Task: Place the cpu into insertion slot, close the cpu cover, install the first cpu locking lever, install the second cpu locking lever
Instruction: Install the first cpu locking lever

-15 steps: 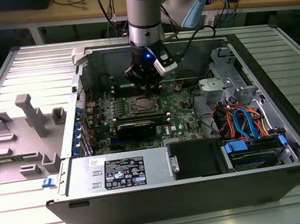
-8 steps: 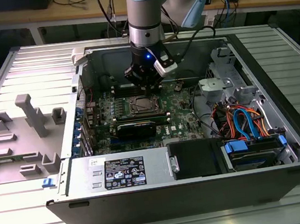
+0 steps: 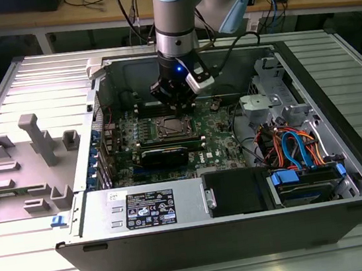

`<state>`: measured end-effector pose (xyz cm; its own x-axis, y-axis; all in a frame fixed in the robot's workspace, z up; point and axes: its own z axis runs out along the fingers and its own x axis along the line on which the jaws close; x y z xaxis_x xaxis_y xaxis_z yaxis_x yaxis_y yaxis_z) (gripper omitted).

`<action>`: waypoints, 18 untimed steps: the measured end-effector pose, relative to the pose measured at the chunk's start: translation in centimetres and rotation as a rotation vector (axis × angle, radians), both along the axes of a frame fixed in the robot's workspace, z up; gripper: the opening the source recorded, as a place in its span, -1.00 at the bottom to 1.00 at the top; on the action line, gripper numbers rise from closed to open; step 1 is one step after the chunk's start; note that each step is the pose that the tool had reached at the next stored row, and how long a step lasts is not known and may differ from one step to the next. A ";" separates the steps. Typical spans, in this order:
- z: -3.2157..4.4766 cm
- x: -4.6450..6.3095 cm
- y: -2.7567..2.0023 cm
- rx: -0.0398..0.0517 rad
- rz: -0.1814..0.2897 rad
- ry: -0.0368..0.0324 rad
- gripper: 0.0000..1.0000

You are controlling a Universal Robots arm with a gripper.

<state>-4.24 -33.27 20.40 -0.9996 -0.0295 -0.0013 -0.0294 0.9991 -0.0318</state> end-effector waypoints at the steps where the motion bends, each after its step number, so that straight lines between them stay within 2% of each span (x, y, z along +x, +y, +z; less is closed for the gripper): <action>1: -0.02 0.0 -0.01 0.0000 0.000 0.0001 -0.79; 12: -0.20 0.1 -0.01 0.0040 0.000 0.0037 -0.79; 18: -0.25 0.1 0.00 0.0190 0.000 0.0045 -0.79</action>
<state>-4.16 -33.26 20.15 -0.9996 -0.0293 0.0027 -0.0294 0.9995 -0.0127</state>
